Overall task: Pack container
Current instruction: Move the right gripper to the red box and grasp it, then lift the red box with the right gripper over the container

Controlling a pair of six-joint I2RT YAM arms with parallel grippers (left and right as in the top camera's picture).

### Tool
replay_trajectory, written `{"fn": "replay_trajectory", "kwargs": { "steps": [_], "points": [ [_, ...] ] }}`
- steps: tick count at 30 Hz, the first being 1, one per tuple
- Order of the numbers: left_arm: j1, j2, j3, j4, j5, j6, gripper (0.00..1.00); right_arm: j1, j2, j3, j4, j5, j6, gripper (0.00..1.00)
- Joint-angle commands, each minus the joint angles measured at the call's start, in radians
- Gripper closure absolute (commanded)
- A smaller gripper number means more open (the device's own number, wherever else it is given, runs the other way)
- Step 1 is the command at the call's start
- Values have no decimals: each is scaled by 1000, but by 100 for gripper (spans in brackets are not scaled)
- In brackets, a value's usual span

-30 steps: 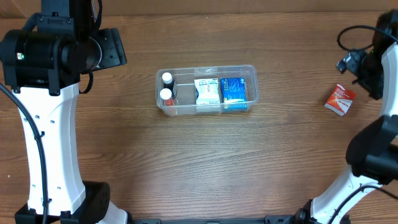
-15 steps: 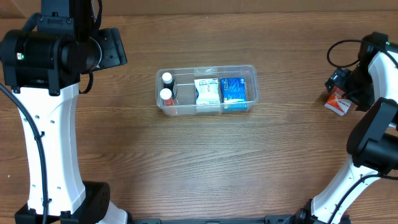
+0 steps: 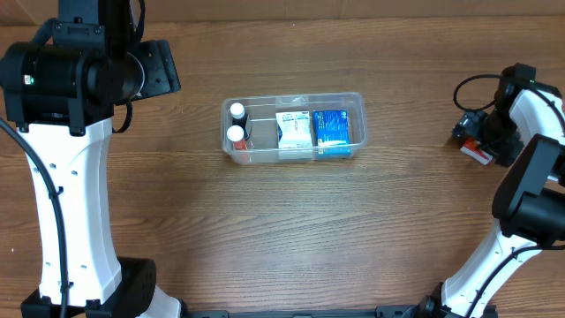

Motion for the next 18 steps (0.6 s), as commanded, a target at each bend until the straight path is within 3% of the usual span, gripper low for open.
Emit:
{"fn": "replay_trajectory", "kwargs": {
  "steps": [1, 8, 18],
  "points": [
    [0, 6, 3, 2, 9, 1, 26, -4, 5, -29, 27, -24, -49, 1],
    [0, 6, 3, 1, 10, 1, 26, -4, 5, -30, 26, -24, -48, 24],
    [0, 6, 3, 1, 9, 1, 26, -2, 4, -28, 8, -46, -48, 28]
  ]
}}
